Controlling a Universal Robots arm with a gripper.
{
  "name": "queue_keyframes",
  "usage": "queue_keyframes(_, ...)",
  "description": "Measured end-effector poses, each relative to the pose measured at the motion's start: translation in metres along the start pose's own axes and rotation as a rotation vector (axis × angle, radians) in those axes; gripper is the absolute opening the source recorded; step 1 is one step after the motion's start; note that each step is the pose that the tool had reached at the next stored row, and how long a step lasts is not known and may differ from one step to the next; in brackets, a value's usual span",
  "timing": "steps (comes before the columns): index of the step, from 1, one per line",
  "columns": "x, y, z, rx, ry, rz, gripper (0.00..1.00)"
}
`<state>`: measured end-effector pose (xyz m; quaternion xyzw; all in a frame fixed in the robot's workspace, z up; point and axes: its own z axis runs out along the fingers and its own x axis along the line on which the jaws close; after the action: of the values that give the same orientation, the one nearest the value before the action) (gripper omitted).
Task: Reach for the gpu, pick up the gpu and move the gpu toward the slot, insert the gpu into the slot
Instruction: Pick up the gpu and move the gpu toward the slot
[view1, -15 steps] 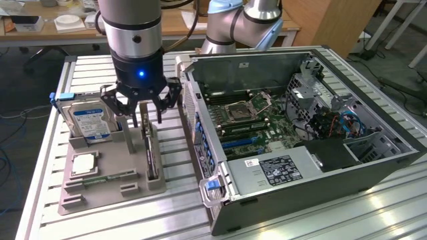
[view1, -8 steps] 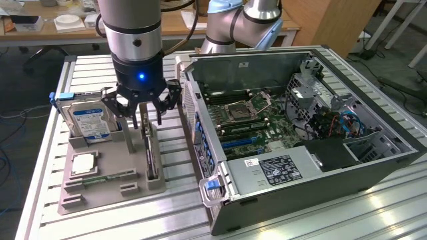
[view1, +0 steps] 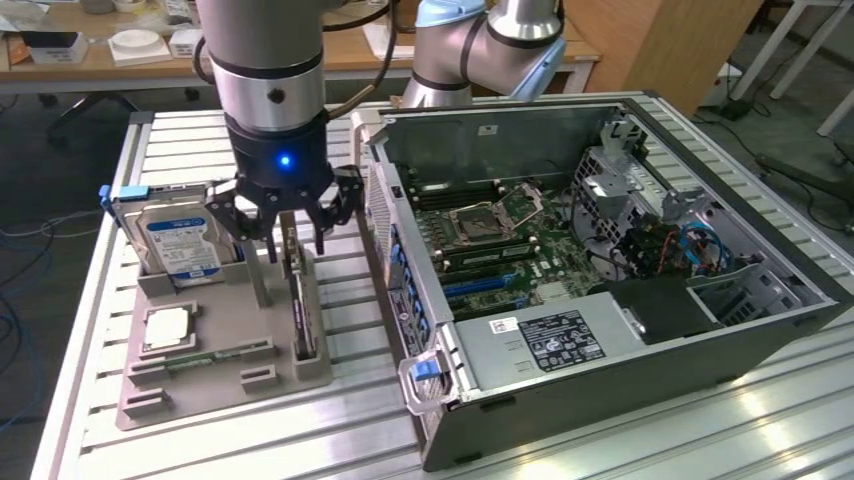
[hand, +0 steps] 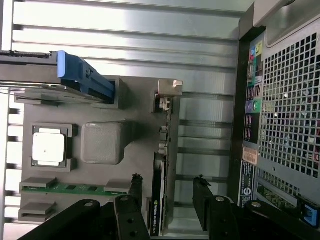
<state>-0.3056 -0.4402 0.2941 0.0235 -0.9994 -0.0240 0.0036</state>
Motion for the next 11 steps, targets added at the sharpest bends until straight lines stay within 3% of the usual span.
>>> queue_keyframes(11, -0.0001, -0.0004, 0.0087, 0.0000, 0.0000, 0.000, 0.53)
